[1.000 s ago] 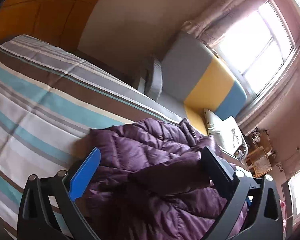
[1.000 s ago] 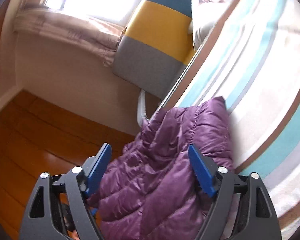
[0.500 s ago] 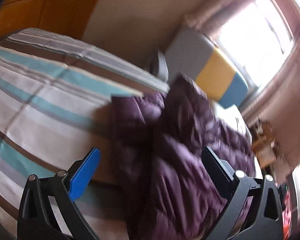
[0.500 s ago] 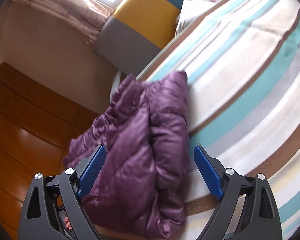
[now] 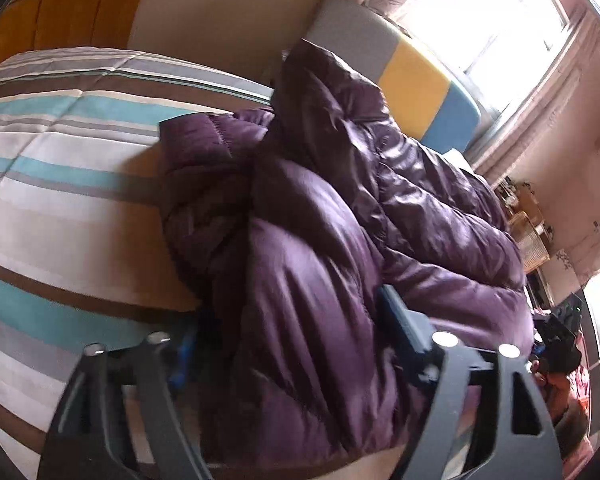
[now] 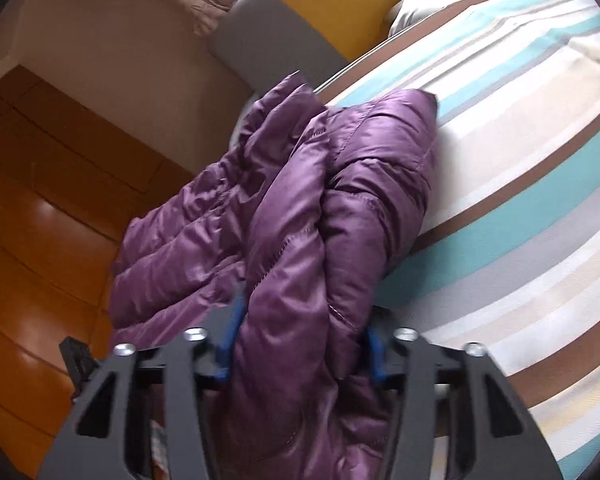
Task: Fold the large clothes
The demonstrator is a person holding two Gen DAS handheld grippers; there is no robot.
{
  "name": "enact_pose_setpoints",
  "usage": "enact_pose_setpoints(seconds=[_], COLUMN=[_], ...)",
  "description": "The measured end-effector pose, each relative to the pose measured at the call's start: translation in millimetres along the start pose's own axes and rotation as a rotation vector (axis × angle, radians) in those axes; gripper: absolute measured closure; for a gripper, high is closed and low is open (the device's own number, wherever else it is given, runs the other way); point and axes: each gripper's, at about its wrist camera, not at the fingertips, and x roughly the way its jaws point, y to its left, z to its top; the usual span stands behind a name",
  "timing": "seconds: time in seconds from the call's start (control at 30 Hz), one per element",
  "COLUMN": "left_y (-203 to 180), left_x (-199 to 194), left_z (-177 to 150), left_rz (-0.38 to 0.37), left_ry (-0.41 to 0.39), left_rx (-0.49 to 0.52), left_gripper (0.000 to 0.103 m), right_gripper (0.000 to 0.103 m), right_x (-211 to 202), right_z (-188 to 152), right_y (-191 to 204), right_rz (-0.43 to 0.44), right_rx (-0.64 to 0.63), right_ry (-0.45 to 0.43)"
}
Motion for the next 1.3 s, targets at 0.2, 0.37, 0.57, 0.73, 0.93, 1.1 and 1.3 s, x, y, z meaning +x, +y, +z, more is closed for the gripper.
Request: enact_pose_setpoints(seconds=[0.2,0.37,0.57,0.73,0.93,1.1,1.3], left_y=[-9.4,-13.8,-9.6,-9.4,-5.4,-10.8,-46.8], left_x=[-10.7,-24.8,-49.7,-60.5,-84.7,-106.9,-72.7], left_z=[-11.7,-28.1,-51.0,-59.3,-50.8,-22.4,29.6], left_rz=[-0.051,-0.08,-0.112,-0.085,-0.024,0.063,0.106], left_ry=[0.029,0.047,0.063,0.06,-0.004,-0.121,-0.098], left_rx=[0.032,0.054,0.059,0.094,0.075,0.101,0.189], left_gripper=[0.068,0.07,0.069,0.06,0.026,0.016,0.011], right_gripper=[0.078,0.079,0.079,0.079,0.046,0.046,0.032], right_x=[-10.8,-27.7,-45.3,-53.4,-63.0,-81.6,-42.1], right_z=[-2.7,-6.7,-26.1,-36.2,-14.0,7.9,37.4], right_y=[-3.5,-6.9,-7.6,-13.0,-12.0,6.5,44.0], right_rz=[0.066,0.102,0.11,0.104,0.004,-0.08,-0.14], right_rx=[0.001,0.011,-0.015,0.0,0.027,-0.088,-0.209], right_ry=[-0.004,0.001,0.039,0.044,-0.025,-0.136,-0.113])
